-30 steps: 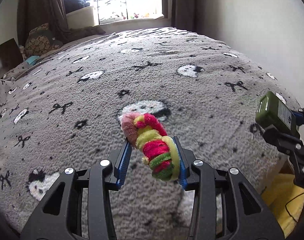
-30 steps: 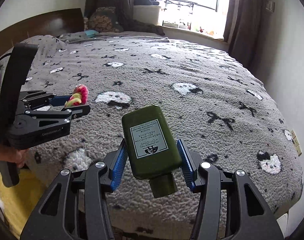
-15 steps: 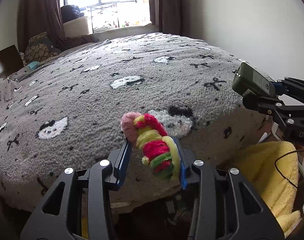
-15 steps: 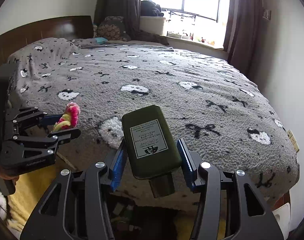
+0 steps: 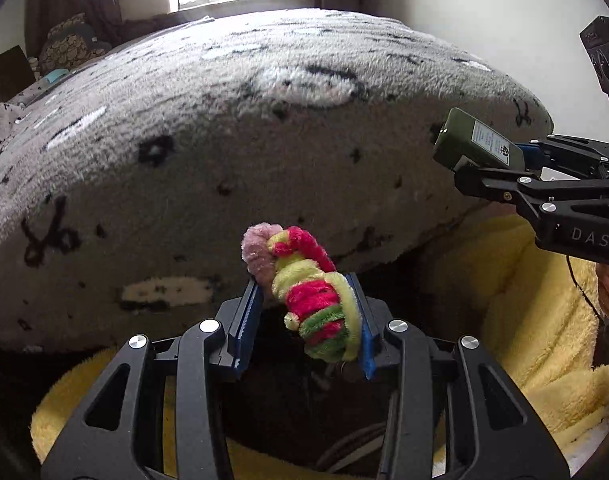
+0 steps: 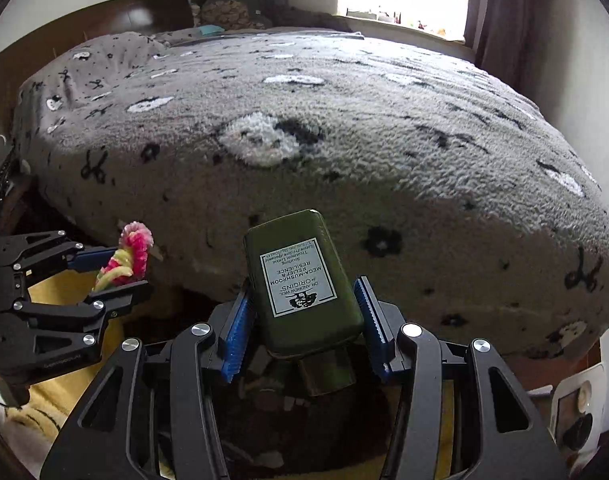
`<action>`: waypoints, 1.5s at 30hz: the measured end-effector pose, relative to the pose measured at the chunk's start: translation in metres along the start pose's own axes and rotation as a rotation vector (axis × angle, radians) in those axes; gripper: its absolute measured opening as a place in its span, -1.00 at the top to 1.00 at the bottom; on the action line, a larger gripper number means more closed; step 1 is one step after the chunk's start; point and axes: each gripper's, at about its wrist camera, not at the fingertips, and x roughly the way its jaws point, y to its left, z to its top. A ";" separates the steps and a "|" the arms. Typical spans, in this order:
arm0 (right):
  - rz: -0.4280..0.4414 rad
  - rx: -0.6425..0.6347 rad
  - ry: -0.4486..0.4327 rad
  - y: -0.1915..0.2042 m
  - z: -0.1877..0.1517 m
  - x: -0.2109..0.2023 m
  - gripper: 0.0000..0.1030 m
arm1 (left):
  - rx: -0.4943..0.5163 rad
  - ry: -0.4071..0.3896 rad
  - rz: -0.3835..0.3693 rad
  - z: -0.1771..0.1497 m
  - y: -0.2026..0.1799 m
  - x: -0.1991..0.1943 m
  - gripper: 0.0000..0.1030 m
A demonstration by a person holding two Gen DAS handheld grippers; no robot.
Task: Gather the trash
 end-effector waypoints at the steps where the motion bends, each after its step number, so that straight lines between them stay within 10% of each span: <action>1: 0.004 -0.001 0.012 0.001 -0.003 0.004 0.02 | -0.007 0.015 0.001 -0.004 0.001 0.005 0.24; 28: 0.151 0.205 0.380 0.004 -0.072 0.132 0.02 | -0.168 0.356 -0.147 -0.055 0.021 0.129 0.20; 45: 0.076 0.215 0.281 -0.011 -0.055 0.102 -0.46 | -0.171 0.280 -0.074 -0.032 0.024 0.101 -0.36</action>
